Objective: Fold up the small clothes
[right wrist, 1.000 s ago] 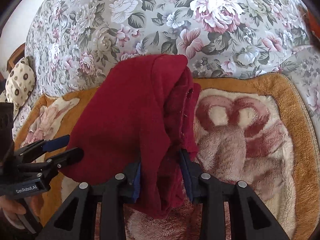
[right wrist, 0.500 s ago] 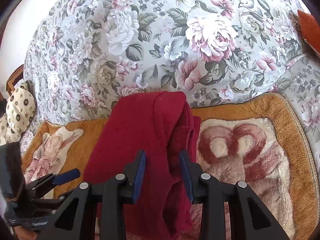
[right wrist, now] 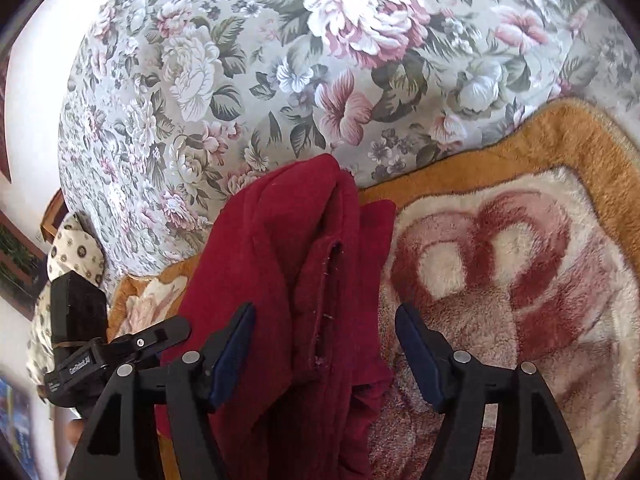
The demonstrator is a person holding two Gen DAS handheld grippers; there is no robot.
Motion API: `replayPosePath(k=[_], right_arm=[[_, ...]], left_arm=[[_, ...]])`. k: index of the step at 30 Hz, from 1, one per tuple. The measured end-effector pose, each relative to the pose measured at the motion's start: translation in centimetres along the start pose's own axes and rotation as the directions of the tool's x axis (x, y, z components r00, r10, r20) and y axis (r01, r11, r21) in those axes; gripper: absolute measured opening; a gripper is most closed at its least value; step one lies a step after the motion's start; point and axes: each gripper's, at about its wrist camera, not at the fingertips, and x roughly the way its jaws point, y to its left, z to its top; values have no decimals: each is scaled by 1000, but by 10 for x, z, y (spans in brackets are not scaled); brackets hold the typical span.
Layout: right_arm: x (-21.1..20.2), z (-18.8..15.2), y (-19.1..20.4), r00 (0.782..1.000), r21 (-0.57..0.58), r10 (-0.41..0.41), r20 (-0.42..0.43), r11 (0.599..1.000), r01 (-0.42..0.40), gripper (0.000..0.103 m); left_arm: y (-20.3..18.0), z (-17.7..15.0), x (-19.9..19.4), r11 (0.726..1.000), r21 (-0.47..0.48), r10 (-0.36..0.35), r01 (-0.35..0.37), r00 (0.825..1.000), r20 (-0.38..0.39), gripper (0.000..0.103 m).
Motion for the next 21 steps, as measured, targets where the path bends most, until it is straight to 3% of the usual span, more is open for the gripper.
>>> replayPosePath(k=[4,9,12,18,21], right_arm=[[29,-1,-11,991,71,119,-59,991,-115,73],[15,-5,14,997,21,80,-20,997,-80,55],[-3,-15,42,994,-21,99,-42,995,-100,53],[-21,-66,90,983,-53,146,-110,987,-152,53],[-10,-97,96,977,-54,95,-189,993,-107,56]], left_arm=[[0,6,20,1000,-11,-28,28,999,-37,88],[-10,-2,4,999,37,-10,11,1000,-25,78],[-14,-15,-24,998,58,-5,6,1000,-16,77],[-12,-69,-90,996,48,78,-79,997,14,77],[-5,-95,-93,984,51,172,-171,985,-16,77]])
